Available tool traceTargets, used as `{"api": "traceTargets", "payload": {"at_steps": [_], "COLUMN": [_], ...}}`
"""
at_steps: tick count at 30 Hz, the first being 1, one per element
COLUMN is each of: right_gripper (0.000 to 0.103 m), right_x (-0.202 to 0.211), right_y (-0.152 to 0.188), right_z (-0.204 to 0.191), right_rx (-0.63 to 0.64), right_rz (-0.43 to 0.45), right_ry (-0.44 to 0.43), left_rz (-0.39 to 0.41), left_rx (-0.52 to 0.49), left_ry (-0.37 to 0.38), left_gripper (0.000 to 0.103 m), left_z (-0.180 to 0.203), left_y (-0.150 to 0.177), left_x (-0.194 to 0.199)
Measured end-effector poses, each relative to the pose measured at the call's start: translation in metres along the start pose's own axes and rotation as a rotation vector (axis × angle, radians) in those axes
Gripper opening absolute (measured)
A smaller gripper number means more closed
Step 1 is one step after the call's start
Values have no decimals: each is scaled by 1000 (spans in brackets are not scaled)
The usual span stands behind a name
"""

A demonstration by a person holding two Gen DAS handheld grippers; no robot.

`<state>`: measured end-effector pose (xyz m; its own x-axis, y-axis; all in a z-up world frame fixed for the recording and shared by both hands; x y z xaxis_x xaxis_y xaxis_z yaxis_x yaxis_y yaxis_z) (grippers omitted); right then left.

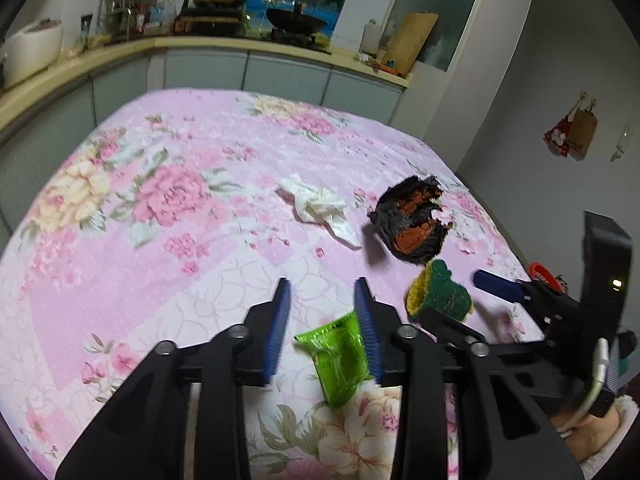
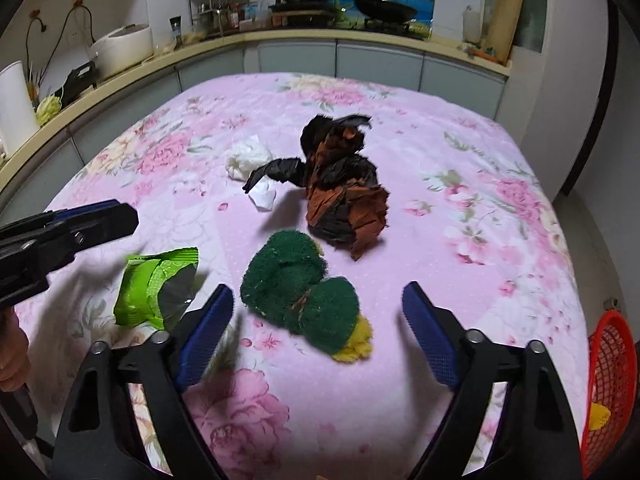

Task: Collect trash
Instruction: 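Grasp the green snack packet with the left tool while the right tool grasps the green scrubber, then carry the green packet and green scrubber to the red basket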

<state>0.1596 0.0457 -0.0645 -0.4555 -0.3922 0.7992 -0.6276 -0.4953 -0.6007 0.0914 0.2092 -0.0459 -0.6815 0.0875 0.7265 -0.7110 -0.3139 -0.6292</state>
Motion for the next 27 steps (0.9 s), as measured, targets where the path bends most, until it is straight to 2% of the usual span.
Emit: {"api": "traceTargets", "payload": {"at_steps": [6,9,18,27], "right_gripper": [55,51,49,49], "right_x": [-9,-6,16,31], "right_y": [0,1,11,20], "right_z": [2,4,34,45], "right_rx": [-21,-34,-146,-184], "right_rz": [-39,-29,1,28], "right_ry": [-49,-40,-37,-51], "left_rz": [-32,-47,-74,-64], "left_rx": [17,7,-56,-141], "left_ry": [11,15,1,-66], "left_gripper": [55,62,67,66], "left_z": [-2,2,21,37], "left_y": [3,5,13,22], "left_x": [-6,-9,-23,-33]}}
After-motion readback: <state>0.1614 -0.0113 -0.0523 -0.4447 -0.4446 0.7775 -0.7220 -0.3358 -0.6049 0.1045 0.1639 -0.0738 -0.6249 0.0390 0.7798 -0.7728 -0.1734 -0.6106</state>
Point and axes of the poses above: each gripper's, at about its wrist camera, not at the fingertips, and x roughly against the way its jaws point, z to its right, y to its underside, the point moved 3 cm from there along -x, roughly the way its jaws point, and after that the axes turned 5 degrees about -z, right-handed, at the moved point
